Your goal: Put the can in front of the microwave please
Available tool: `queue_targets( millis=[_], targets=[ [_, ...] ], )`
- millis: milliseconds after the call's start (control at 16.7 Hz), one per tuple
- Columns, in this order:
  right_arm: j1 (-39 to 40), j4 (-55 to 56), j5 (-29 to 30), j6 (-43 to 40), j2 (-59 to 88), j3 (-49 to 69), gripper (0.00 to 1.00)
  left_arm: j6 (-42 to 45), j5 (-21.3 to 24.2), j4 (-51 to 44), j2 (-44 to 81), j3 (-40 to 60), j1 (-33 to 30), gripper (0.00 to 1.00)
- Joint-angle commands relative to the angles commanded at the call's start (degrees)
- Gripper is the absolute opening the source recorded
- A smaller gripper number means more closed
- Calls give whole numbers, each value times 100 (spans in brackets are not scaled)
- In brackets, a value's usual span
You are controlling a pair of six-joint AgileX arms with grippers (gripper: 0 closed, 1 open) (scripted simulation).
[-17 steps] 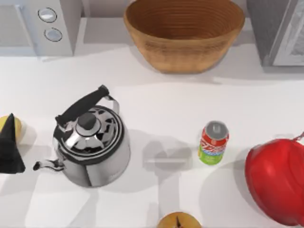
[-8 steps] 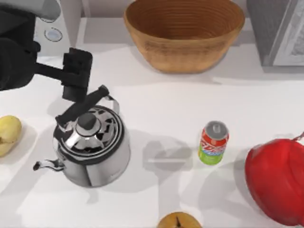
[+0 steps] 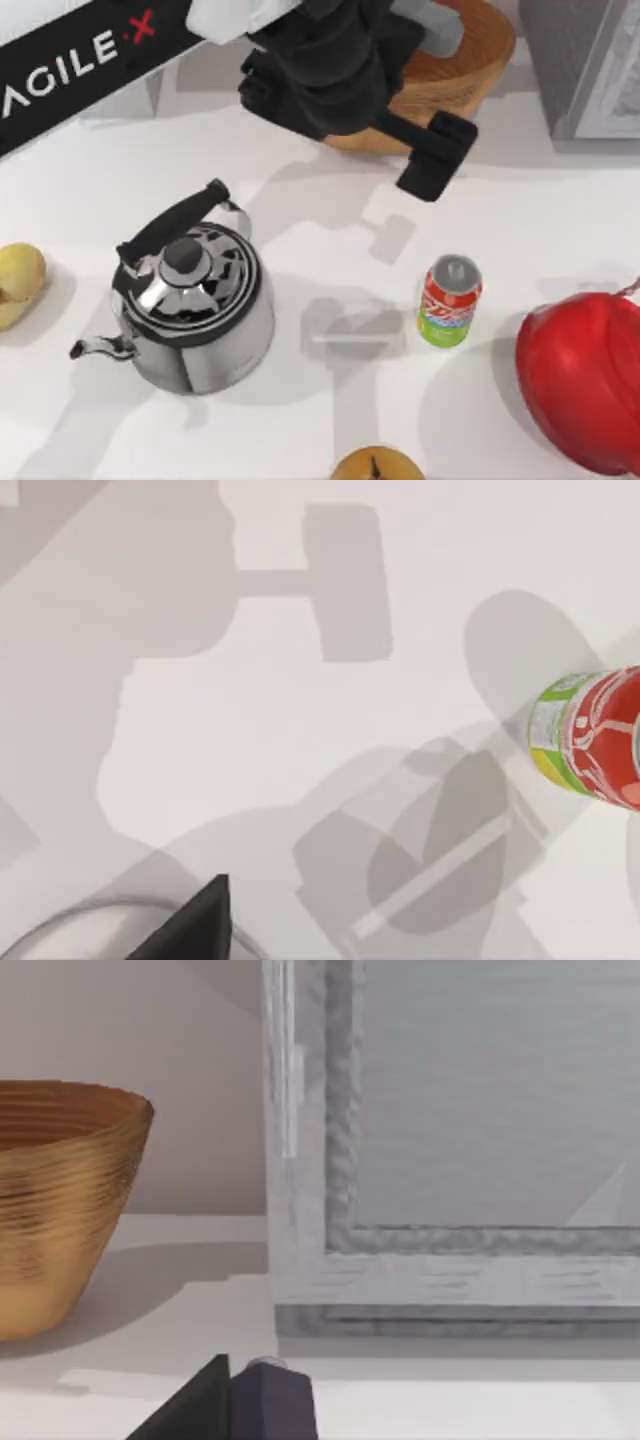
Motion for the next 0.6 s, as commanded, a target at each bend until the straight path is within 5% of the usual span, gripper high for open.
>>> queue_targets(
  millis=[300, 600],
  targets=[
    [0, 0, 0, 0, 0, 0, 100, -71, -5, -1114, 1986, 1855, -725, 100],
    [0, 0, 0, 0, 0, 0, 100, -89, -7, -1456, 2550, 2393, -944, 100]
  ],
)
